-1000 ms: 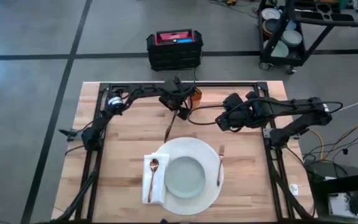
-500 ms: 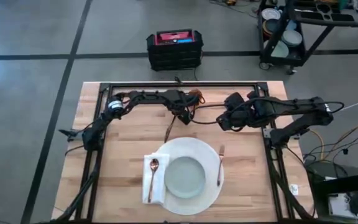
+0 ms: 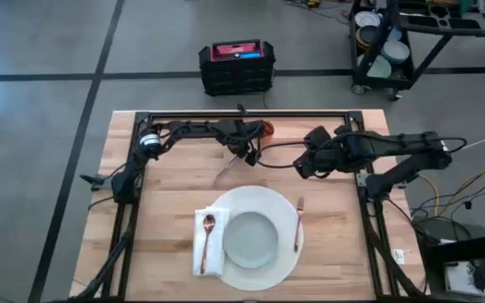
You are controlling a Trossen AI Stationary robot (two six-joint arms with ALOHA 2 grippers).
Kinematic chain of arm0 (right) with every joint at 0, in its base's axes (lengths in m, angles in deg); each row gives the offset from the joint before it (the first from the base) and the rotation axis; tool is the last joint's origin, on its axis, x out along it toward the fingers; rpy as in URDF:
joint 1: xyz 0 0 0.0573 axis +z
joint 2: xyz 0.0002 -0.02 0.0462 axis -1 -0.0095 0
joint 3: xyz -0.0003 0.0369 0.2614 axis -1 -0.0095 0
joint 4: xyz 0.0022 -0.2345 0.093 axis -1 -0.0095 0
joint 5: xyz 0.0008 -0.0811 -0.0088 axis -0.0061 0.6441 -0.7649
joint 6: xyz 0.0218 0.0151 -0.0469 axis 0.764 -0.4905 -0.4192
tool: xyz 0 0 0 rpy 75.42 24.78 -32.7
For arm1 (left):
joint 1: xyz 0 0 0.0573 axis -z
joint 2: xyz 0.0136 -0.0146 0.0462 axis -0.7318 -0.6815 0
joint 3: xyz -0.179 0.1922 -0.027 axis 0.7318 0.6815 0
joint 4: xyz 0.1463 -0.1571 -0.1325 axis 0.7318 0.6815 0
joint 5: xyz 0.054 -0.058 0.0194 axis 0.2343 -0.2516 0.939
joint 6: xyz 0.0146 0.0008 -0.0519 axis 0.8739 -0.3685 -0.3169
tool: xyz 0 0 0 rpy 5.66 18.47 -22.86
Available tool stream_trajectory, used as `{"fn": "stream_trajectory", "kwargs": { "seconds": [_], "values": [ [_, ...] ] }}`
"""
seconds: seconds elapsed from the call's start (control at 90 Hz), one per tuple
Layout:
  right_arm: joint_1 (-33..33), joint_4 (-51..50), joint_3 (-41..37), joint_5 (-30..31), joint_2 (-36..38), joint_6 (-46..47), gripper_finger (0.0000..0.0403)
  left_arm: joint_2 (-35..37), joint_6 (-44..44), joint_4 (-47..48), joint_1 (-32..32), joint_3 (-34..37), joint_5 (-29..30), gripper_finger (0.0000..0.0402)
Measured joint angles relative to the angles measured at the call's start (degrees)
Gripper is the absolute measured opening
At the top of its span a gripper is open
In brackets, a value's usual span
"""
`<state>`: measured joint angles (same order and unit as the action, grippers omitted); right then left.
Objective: Set table place
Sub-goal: Put the gold knife on the white mat
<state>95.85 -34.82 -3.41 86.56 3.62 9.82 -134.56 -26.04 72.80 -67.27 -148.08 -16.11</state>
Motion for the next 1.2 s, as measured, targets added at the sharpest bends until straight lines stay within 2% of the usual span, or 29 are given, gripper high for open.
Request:
{"fn": "stream_trajectory", "kwargs": {
  "seconds": [0.256,0.544,0.689,0.789,0.878,1.2],
  "values": [
    [0.0,0.2,0.0,3.6,0.6,1.4,0.0,5.8,7.4,2.8,1.3,0.6,-3.6,0.0002],
    [0.0,-1.3,0.0,7.3,6.4,7.3,0.0,15.5,33.3,11.3,7.8,0.4,-8.2,0.0001],
    [0.0,-3.3,-0.8,3.2,9.1,8.7,0.0,20.9,46.9,7.1,9.7,0.1,-17.1,0.0],
    [0.0,-4.3,-2.2,0.7,9.8,12.7,0.0,21.8,48.9,2.0,10.1,0.1,-20.2,0.0],
    [0.0,-4.3,-3.2,-1.9,9.8,15.0,0.0,21.8,50.3,1.1,10.4,0.1,-25.0,0.0],
    [0.0,-4.1,-3.5,-7.6,5.0,20.3,0.0,17.2,63.7,1.3,18.9,-1.8,-26.3,0.0]
  ]
}}
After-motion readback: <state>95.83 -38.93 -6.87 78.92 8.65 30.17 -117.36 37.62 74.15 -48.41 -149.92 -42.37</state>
